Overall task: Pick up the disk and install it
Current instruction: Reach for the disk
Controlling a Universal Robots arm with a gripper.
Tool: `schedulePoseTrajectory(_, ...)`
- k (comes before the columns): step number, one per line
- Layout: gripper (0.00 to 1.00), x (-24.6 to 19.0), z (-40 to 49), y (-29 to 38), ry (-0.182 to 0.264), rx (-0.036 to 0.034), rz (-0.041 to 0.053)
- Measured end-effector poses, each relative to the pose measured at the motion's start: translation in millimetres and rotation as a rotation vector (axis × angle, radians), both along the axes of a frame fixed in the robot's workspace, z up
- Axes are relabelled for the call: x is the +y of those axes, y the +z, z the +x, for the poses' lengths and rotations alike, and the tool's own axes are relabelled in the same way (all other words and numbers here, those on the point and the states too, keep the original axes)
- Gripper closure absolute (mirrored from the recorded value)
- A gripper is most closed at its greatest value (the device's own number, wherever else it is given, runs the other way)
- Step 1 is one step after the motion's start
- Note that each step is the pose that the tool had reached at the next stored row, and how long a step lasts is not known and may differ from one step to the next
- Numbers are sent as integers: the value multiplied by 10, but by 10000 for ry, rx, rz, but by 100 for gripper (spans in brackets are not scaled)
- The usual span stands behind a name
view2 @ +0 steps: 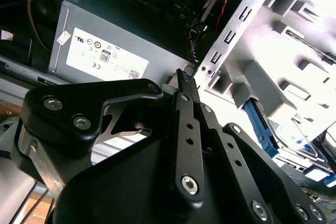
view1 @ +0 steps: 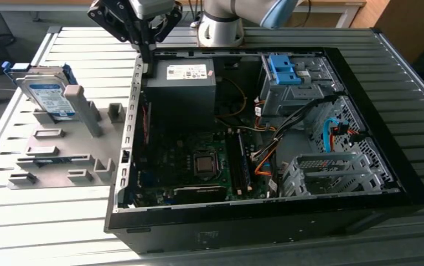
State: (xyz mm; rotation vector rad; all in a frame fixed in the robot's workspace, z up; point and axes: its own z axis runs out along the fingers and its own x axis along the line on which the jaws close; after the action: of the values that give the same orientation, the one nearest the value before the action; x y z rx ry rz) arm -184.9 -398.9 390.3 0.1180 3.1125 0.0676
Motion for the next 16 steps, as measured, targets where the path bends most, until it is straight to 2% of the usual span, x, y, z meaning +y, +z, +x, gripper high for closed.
schedulePoseTrajectory(16, 89, 0, -102, -5, 1, 0, 0)
